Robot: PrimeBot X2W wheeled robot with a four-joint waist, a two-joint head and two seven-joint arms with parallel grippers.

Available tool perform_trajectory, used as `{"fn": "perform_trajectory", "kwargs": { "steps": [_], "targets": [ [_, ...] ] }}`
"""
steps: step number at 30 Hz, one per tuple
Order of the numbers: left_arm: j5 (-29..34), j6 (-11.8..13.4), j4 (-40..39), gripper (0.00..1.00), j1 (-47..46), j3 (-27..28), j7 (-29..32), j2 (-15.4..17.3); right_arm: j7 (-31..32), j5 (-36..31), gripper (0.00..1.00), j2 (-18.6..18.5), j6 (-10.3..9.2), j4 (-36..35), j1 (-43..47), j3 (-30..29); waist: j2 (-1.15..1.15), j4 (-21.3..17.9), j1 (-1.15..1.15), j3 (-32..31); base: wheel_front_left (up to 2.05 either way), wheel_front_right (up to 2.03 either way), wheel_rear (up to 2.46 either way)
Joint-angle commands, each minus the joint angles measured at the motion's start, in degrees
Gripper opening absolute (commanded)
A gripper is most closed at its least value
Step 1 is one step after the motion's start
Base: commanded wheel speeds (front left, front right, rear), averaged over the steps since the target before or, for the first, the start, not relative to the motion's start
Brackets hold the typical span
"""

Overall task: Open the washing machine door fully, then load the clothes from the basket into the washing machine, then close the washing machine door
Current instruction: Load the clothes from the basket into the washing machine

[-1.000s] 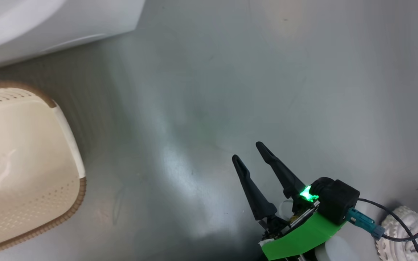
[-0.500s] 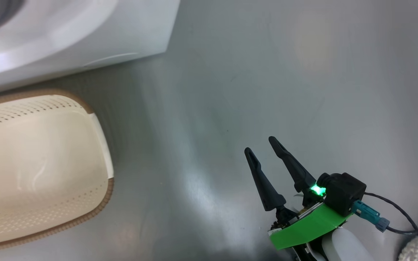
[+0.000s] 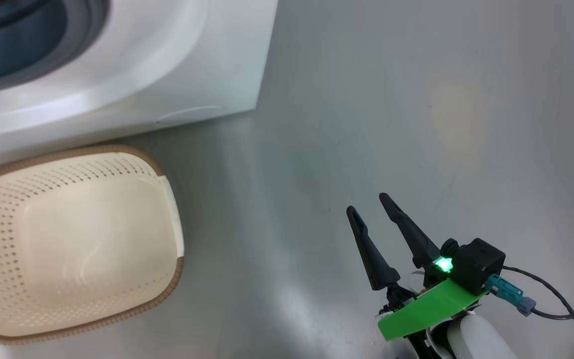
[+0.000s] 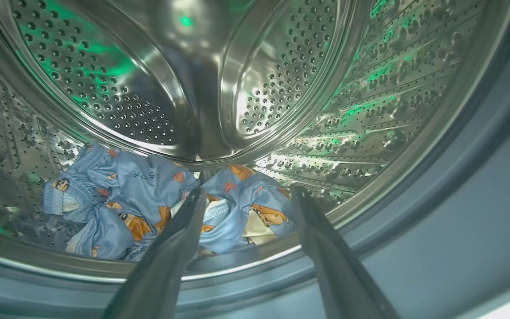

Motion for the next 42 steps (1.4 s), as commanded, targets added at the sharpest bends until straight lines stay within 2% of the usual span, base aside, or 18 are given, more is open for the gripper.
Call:
{"fn": "perform_trajectory", "kwargs": {
  "steps": [1,10,15,27,35,42],
  "targets": [
    [0.77,-0.15,-1.56,1.00,1.53,2.47,-0.28,2.44,-0.27,-0.60,1.00,0.12,0.09,-0.69,0.72,0.86,0.00,0.80,0.00,-2.45,0.00,0.00,0.00],
    [3.74,-0.15,-5.68,1.00,11.58,8.09,-0.29,-0.91,-0.27,-0.45,1.00,0.12,0.09,0.89,2.07,-0.71,0.00,1.38,0.00,-7.85,0.00,0.00,0.00],
    [8.57,-0.12,-9.22,1.00,18.60,12.19,-0.29,-3.03,-0.27,-1.24,1.00,0.12,0.09,1.64,2.78,-2.15,0.00,2.04,0.00,-11.18,0.00,0.00,0.00],
    [18.21,0.44,-15.82,1.00,32.00,22.43,-0.29,-11.36,-0.27,-2.47,1.00,0.12,0.09,3.64,4.56,-6.06,0.00,4.63,0.00,-20.44,0.00,0.00,0.00],
    [23.46,1.32,-20.13,1.00,41.50,26.93,-0.29,-15.02,-0.27,-2.44,1.00,0.12,0.09,4.36,5.99,-6.87,0.00,4.66,0.00,-25.83,0.00,0.00,0.00],
    [26.88,0.85,-23.93,1.00,49.43,29.97,-0.29,-18.29,-0.27,-3.00,1.00,0.12,0.09,4.06,8.30,-8.14,0.00,5.06,0.00,-29.18,0.00,0.00,0.00]
  ]
}}
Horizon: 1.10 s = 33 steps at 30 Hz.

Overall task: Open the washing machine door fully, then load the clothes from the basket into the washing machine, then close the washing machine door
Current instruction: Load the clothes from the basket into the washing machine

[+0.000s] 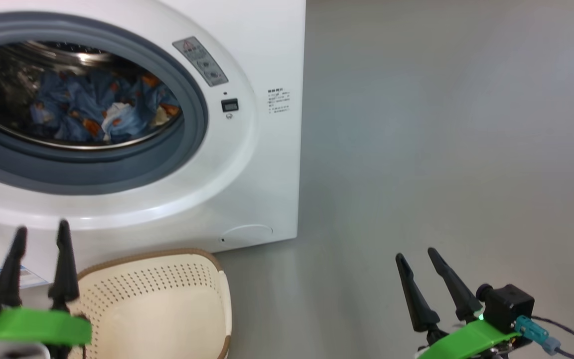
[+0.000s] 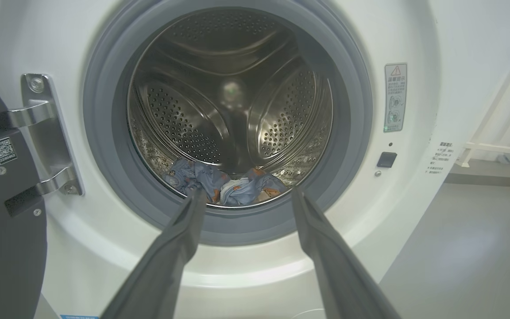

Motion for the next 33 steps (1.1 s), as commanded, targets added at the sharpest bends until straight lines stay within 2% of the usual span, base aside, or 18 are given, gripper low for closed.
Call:
{"fn": "perform_trajectory", "kwargs": {
  "steps": [1,9,19,27,33],
  "targets": [
    [1.47,-0.17,-2.15,1.00,1.16,2.72,-0.30,0.96,-0.27,-0.92,1.00,0.15,0.09,-1.39,0.31,0.86,0.00,0.39,0.00,-2.10,0.00,0.00,0.00],
    [7.03,-0.51,-6.54,1.00,9.31,6.43,-0.30,-2.89,-0.27,-3.28,1.00,0.15,0.09,-2.43,2.21,0.71,0.00,0.40,0.00,-4.33,0.00,0.00,0.00],
    [9.97,-0.86,-7.20,1.00,15.97,8.91,-0.30,-7.19,-0.27,-4.52,1.00,0.15,0.09,-3.36,3.40,-0.79,0.00,0.27,0.00,-5.69,0.00,0.00,0.00],
    [9.88,-1.04,-8.26,1.00,17.83,9.69,-0.30,-8.90,-0.27,-4.51,1.00,0.15,0.09,-4.17,4.02,-1.26,0.00,0.12,0.00,-6.10,0.00,0.00,0.00],
    [10.15,-1.07,-8.55,1.00,18.14,8.74,-0.30,-8.93,-0.27,-4.56,1.00,0.15,0.09,-5.50,5.04,-2.36,0.00,0.60,0.00,-6.39,0.00,0.00,0.00]
  ]
}}
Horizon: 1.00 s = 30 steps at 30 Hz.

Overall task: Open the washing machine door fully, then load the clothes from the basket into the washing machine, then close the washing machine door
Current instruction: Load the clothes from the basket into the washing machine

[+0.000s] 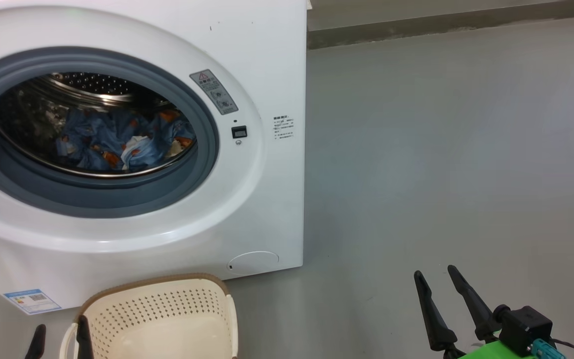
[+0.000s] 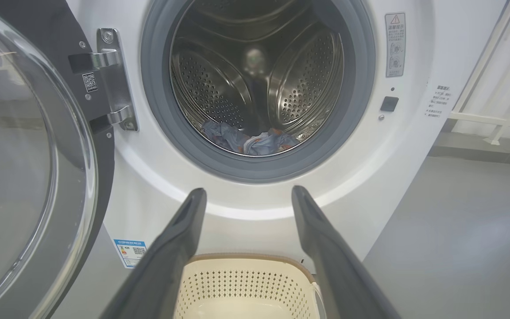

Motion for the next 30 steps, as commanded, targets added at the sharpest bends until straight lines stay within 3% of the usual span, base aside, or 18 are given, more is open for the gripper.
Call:
{"fn": "perform_trajectory", "kwargs": {
  "steps": [1,30],
  "targets": [
    [0.01,-0.14,-1.26,1.00,-0.95,1.53,-0.31,0.39,-0.27,-0.78,1.00,-0.01,0.09,-1.70,-0.60,1.19,0.00,0.03,0.00,-0.04,0.00,0.00,0.00],
    [-1.09,-0.15,-0.67,1.00,-0.42,-2.03,-0.32,1.04,-0.27,-1.48,1.00,-0.01,0.09,-1.71,0.00,1.41,0.00,1.43,0.00,-0.58,0.00,0.00,0.00]
  ]
}}
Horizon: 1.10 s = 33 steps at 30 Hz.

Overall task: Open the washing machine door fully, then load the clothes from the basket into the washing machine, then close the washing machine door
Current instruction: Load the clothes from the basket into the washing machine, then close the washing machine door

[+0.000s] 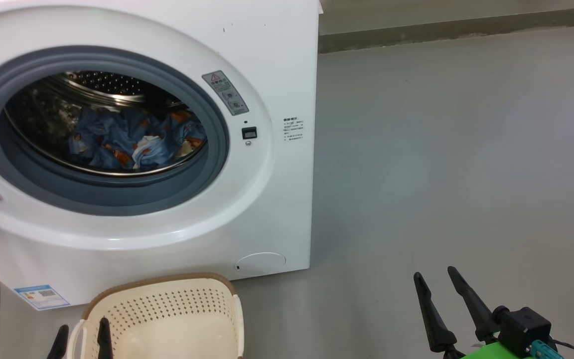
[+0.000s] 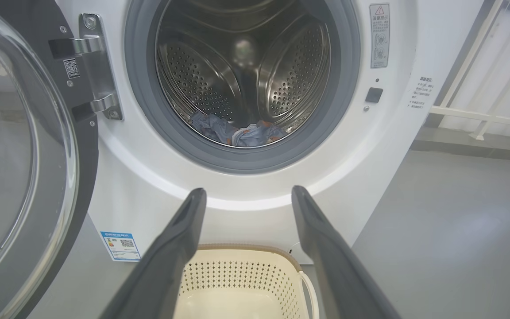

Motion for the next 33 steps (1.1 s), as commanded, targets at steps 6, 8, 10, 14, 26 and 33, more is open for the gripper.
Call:
{"fn": "perform_trajectory", "kwargs": {
  "steps": [6,8,10,14,26,33],
  "targets": [
    [-0.32,-0.15,-1.50,1.00,-0.53,1.85,-0.32,0.66,-0.27,-0.60,1.00,-0.04,0.09,-1.18,-0.50,1.29,0.00,0.16,0.00,-0.02,0.00,0.00,0.00],
    [-0.28,-0.15,-1.47,1.00,-0.54,1.84,-0.32,0.60,-0.27,-0.68,1.00,-0.04,0.09,-1.09,-0.46,1.34,0.00,0.24,0.00,-0.02,0.00,0.00,0.00],
    [-0.34,-0.15,-1.64,1.00,-0.68,2.18,-0.32,0.43,-0.27,-0.70,1.00,-0.04,0.09,-0.89,-0.46,1.45,0.00,0.40,0.00,0.09,0.00,0.00,0.00],
    [0.61,-0.15,-1.87,1.00,-0.82,3.11,-0.32,0.14,-0.27,-0.57,1.00,-0.04,0.09,-0.77,-0.51,1.55,0.00,0.51,0.00,0.27,-0.31,0.31,0.00],
    [1.17,-0.15,-2.20,1.00,-1.04,3.05,-0.32,0.16,-0.27,-0.25,1.00,-0.04,0.09,-0.63,-0.35,1.78,0.00,0.23,0.00,0.86,-1.40,1.40,0.00],
    [0.98,-0.15,-3.10,1.00,-1.40,3.38,-0.32,0.10,-0.27,-0.13,1.00,-0.04,0.09,-0.91,-0.23,1.48,0.00,0.55,0.00,0.97,-1.72,1.72,0.00]
  ]
}}
